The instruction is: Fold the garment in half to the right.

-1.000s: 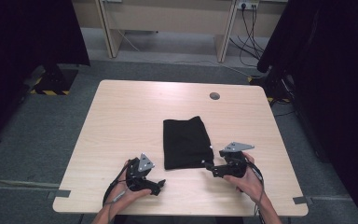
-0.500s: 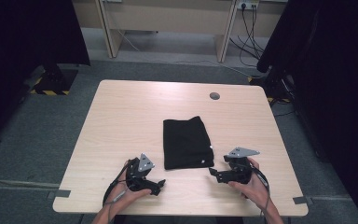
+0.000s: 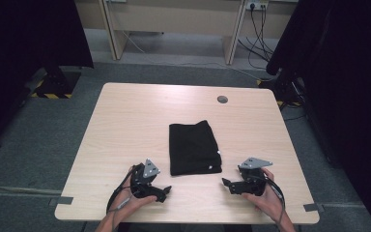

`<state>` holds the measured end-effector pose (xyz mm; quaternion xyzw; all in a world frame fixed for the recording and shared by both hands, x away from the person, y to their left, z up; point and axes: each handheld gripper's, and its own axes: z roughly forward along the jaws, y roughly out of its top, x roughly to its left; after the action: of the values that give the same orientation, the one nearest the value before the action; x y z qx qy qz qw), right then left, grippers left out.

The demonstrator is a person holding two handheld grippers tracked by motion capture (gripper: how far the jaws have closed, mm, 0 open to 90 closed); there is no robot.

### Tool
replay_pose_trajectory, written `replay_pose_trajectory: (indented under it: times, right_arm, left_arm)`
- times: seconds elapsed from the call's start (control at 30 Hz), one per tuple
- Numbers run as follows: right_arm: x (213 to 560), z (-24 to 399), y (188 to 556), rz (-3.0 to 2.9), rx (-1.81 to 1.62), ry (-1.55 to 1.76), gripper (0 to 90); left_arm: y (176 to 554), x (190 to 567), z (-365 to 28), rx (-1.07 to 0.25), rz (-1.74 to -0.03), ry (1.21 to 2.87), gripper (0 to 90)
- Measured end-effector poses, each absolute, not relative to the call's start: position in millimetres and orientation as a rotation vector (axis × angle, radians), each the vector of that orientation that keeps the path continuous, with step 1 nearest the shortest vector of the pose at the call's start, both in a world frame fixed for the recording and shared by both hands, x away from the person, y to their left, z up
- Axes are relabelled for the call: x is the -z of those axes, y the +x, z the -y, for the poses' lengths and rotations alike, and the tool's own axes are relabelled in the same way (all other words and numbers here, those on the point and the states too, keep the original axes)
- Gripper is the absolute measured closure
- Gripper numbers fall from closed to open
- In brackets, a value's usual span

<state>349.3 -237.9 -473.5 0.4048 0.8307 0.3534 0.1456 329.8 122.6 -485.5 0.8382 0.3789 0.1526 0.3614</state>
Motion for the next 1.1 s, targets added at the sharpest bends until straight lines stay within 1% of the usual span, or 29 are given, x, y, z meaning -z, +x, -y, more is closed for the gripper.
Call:
replay_pose_trajectory:
  times: [0.33, 1.1]
  right_arm:
    - [476.3, 241.8, 342.9, -2.389, -0.997, 1.162, 16.3]
    - [479.2, 257.7, 312.6, -2.352, -0.991, 1.154, 15.1]
  left_arm:
    - [329.8, 485.5, -122.6, -0.393, -0.976, 2.159, 0.0]
    - [329.7, 485.5, -122.6, -0.394, -0.978, 2.158, 0.0]
